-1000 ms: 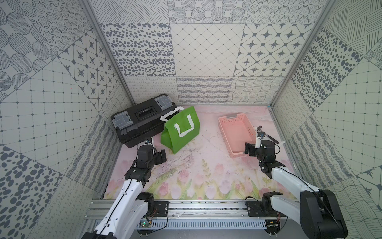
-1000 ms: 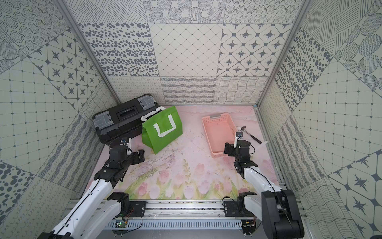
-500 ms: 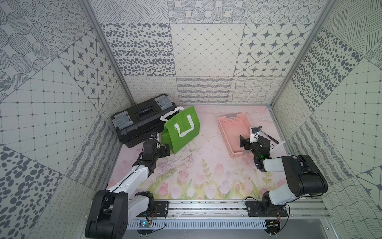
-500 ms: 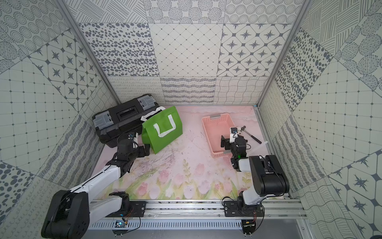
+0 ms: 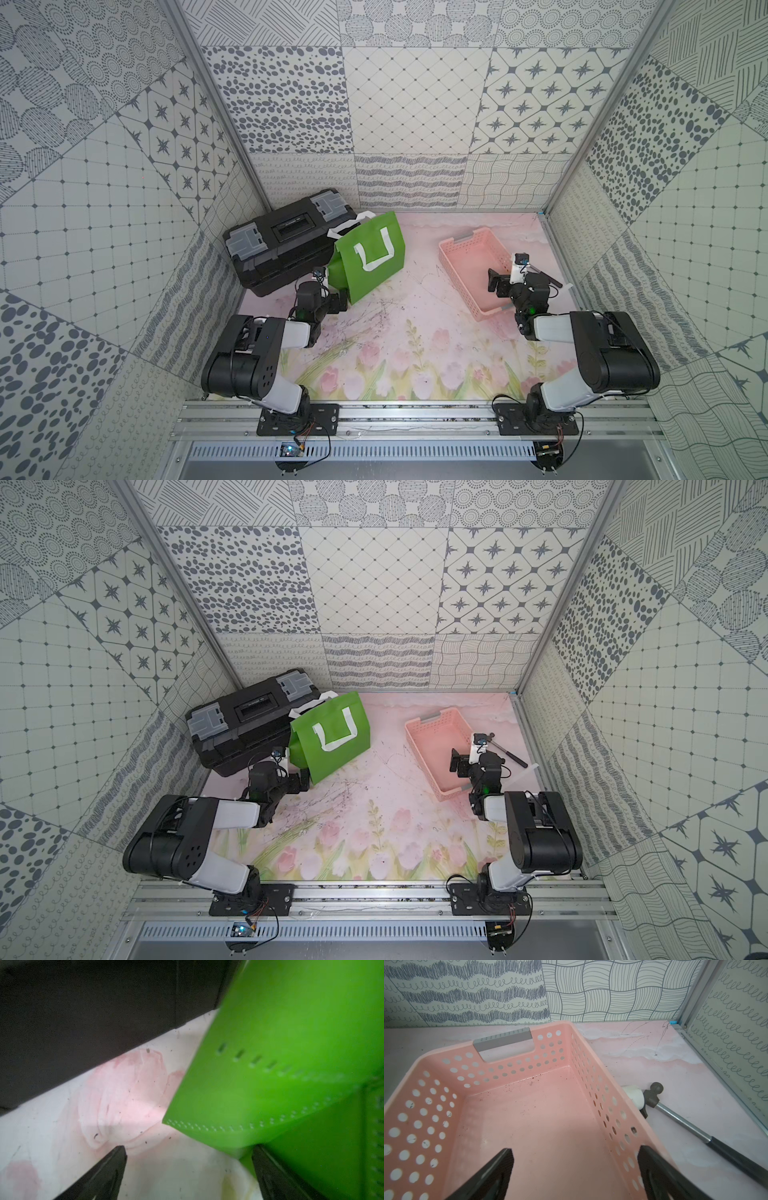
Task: Place the ice pack in the delivery bag
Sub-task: Reset both arms
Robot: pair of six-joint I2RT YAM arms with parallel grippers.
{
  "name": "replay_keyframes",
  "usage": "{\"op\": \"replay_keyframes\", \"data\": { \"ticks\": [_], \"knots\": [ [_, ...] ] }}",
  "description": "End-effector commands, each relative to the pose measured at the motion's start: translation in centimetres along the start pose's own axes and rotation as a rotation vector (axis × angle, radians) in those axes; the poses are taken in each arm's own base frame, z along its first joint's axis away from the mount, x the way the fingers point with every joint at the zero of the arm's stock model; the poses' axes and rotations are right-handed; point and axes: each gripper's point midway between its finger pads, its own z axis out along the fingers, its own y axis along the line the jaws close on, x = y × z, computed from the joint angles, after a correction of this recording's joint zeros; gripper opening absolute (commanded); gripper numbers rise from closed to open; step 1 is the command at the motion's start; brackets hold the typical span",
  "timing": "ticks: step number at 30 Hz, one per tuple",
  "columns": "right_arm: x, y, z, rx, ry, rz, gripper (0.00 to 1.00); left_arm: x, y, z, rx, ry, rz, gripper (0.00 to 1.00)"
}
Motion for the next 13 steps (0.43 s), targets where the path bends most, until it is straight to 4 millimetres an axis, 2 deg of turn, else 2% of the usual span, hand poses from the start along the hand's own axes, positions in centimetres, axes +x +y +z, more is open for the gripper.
{"op": "replay_keyframes", "data": {
  "ticks": [1,13],
  "knots": [
    [-0.78,0.25,0.28,-0.006,-0.024,0.006,0.99,-3.72,0.62,0.24,-0.015,-0.133,-0.003,0.99],
    [-0.75,0.31,0.3,-0.004,-0.022,0.001,0.99,-3.77,0.61,0.27,-0.014,-0.135,-0.003,0.99]
  ]
}}
